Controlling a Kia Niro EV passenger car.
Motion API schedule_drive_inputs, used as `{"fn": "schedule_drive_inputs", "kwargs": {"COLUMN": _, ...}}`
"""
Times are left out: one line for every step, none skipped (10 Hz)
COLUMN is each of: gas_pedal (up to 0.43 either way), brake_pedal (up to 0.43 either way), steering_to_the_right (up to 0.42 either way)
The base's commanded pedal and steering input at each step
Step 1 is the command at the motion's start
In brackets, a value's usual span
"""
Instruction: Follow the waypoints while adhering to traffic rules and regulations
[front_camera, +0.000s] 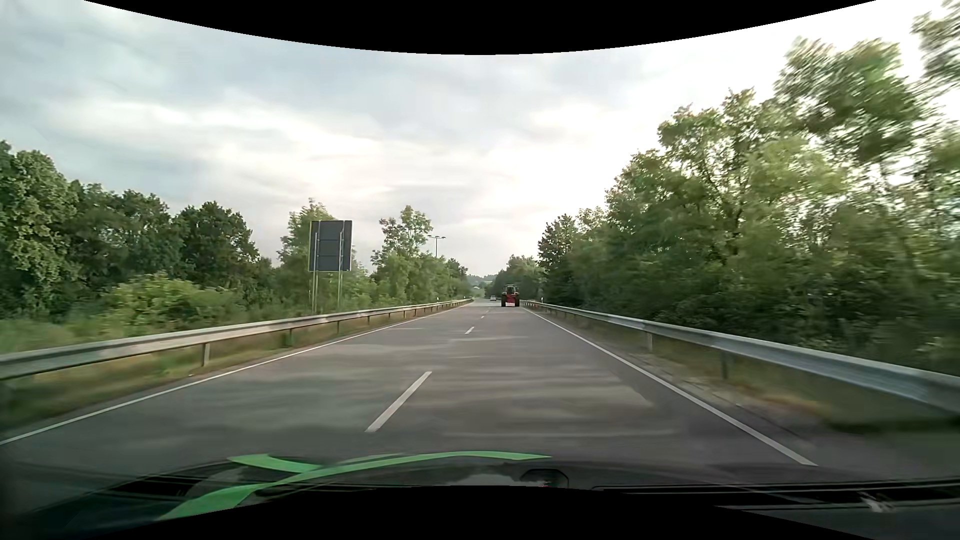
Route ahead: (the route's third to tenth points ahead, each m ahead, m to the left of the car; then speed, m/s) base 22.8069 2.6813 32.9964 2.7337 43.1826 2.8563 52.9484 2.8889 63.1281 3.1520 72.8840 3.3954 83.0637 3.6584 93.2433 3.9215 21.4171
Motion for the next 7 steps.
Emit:
{"fn": "schedule_drive_inputs", "kwargs": {"gas_pedal": 0.000, "brake_pedal": 0.079, "steering_to_the_right": -0.004}}
{"fn": "schedule_drive_inputs", "kwargs": {"gas_pedal": 0.000, "brake_pedal": 0.116, "steering_to_the_right": -0.004}}
{"fn": "schedule_drive_inputs", "kwargs": {"gas_pedal": 0.000, "brake_pedal": 0.134, "steering_to_the_right": -0.003}}
{"fn": "schedule_drive_inputs", "kwargs": {"gas_pedal": 0.000, "brake_pedal": 0.128, "steering_to_the_right": -0.004}}
{"fn": "schedule_drive_inputs", "kwargs": {"gas_pedal": 0.000, "brake_pedal": 0.128, "steering_to_the_right": -0.004}}
{"fn": "schedule_drive_inputs", "kwargs": {"gas_pedal": 0.000, "brake_pedal": 0.159, "steering_to_the_right": -0.004}}
{"fn": "schedule_drive_inputs", "kwargs": {"gas_pedal": 0.000, "brake_pedal": 0.177, "steering_to_the_right": -0.003}}
